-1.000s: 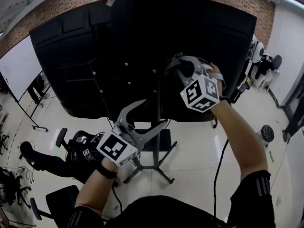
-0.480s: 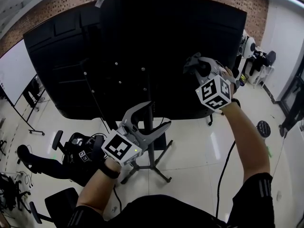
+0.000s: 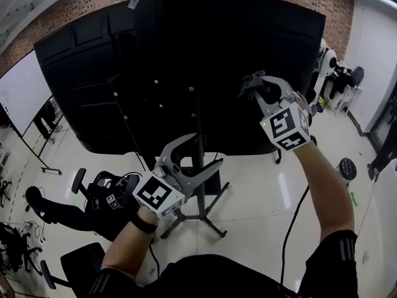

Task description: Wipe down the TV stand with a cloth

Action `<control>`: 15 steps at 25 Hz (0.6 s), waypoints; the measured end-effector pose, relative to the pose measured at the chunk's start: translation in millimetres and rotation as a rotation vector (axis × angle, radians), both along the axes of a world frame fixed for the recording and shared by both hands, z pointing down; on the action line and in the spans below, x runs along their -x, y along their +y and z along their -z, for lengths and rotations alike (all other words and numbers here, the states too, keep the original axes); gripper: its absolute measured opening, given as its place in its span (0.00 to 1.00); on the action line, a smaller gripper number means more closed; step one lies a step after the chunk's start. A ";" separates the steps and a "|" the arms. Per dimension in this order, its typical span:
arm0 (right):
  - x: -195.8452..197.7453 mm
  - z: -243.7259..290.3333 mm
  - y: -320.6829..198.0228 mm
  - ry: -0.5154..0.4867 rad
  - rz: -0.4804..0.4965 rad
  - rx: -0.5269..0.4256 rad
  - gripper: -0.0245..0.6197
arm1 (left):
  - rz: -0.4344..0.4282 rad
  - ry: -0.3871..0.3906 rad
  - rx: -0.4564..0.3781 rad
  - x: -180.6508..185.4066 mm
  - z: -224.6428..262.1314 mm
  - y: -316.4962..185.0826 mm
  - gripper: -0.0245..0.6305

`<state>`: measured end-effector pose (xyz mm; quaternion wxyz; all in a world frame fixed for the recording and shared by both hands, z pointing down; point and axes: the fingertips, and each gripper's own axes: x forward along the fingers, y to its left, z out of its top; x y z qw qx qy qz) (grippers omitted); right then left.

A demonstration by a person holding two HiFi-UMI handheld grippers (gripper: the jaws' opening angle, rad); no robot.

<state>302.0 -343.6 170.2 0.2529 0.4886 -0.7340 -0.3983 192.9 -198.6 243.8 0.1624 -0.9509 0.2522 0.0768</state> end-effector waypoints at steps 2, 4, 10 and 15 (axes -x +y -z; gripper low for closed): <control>19.4 3.2 12.8 0.011 0.040 -0.027 0.13 | 0.009 -0.006 -0.006 9.2 -2.1 0.3 0.56; 37.7 3.6 23.0 0.022 0.063 -0.045 0.13 | 0.021 -0.006 -0.006 21.5 -2.7 3.2 0.56; 107.2 4.8 46.8 0.047 0.145 -0.055 0.13 | 0.058 0.018 -0.004 73.0 -0.9 5.7 0.56; 182.8 6.5 59.4 0.087 0.180 -0.086 0.13 | 0.083 0.027 -0.011 130.5 1.7 5.7 0.56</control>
